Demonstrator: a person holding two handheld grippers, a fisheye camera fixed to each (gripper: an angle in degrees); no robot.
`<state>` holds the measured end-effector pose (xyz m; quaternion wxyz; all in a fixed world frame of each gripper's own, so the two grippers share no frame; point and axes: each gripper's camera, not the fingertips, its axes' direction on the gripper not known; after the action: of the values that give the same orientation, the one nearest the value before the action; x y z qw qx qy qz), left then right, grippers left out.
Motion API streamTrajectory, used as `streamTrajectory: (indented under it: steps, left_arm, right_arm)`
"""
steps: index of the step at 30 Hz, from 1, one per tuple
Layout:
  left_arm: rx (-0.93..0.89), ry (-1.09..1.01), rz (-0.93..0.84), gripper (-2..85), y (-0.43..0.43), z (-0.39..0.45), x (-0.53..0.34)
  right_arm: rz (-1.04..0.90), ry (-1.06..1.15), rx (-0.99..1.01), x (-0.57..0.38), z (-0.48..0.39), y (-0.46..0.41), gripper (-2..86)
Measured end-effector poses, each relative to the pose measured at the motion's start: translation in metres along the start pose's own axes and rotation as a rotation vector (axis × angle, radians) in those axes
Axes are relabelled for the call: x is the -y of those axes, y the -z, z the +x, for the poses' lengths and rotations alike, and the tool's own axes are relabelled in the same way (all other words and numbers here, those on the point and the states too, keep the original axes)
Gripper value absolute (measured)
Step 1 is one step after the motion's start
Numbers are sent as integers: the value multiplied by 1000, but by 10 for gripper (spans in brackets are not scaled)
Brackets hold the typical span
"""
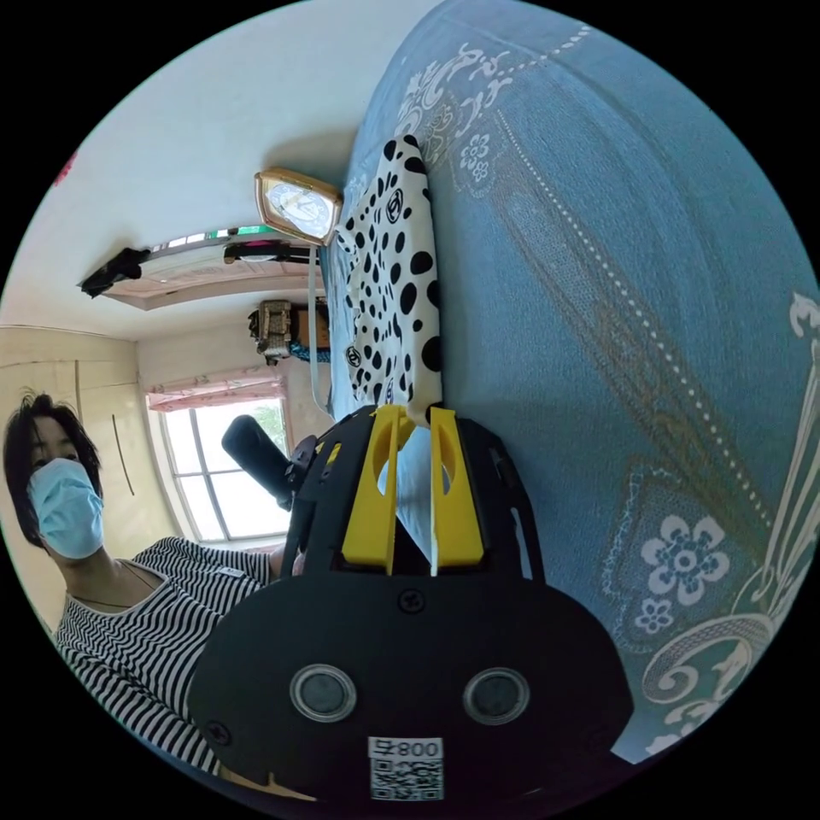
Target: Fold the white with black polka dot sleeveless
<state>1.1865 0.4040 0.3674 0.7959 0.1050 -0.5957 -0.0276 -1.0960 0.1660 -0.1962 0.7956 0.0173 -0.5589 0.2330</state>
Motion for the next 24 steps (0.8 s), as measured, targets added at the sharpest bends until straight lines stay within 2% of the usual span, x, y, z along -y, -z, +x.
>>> streamTrajectory:
  steps: [5, 18, 24]
  left_arm:
    - [-17, 13, 38, 11, 14, -11, -19]
    - [-65, 48, 70, 18, 29, -74, -92]
    - [-161, 211, 124, 33, 51, -142, -171]
  right_arm:
    - [17, -1, -37, -6, -4, 8, 74]
    - [22, -37, 61, -3, -7, 9, 60]
    - [8, -44, 60, 2, -19, 20, 31]
